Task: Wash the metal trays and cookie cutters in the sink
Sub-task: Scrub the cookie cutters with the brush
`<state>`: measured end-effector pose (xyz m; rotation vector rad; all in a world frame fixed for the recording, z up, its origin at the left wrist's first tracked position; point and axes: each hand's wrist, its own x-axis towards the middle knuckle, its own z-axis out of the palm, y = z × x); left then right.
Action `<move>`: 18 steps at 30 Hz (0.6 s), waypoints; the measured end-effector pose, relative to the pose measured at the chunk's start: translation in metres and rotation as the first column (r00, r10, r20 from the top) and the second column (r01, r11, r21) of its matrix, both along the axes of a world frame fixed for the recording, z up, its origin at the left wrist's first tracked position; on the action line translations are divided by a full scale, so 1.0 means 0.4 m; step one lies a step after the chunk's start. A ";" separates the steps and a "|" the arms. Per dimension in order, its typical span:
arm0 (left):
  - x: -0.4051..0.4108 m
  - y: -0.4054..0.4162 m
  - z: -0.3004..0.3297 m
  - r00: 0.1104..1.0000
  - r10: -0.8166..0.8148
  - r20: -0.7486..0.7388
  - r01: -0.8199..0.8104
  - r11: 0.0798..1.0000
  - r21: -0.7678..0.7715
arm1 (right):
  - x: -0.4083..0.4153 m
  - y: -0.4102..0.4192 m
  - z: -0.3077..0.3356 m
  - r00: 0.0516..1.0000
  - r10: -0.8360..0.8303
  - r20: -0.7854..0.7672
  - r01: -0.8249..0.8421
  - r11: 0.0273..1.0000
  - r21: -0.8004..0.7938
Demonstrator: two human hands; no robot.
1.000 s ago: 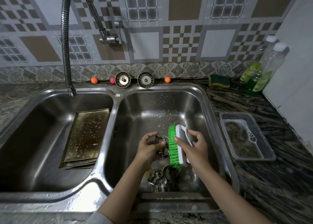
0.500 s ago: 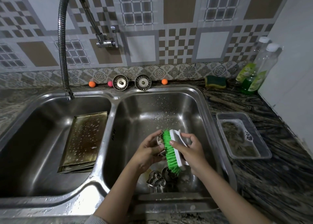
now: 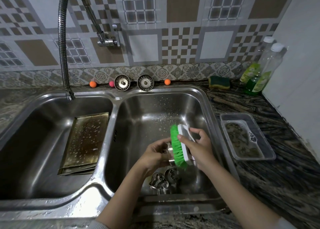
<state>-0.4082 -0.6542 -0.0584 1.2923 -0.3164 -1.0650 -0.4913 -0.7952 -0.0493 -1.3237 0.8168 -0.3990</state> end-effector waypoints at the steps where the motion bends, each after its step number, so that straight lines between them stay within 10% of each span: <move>1: -0.006 -0.001 -0.001 0.999 -0.021 0.027 0.020 0.999 0.030 | 0.011 -0.010 -0.003 1.000 -0.022 -0.019 0.022 0.999 -0.025; 10: 0.007 -0.002 -0.010 0.995 0.101 -0.014 -0.100 0.992 0.072 | -0.024 0.000 0.010 0.983 0.179 -0.035 -0.180 0.984 0.001; 18: -0.041 -0.022 0.013 1.000 -0.027 0.007 0.027 0.998 0.059 | 0.062 -0.056 0.000 0.990 -0.138 -0.009 0.133 0.972 -0.192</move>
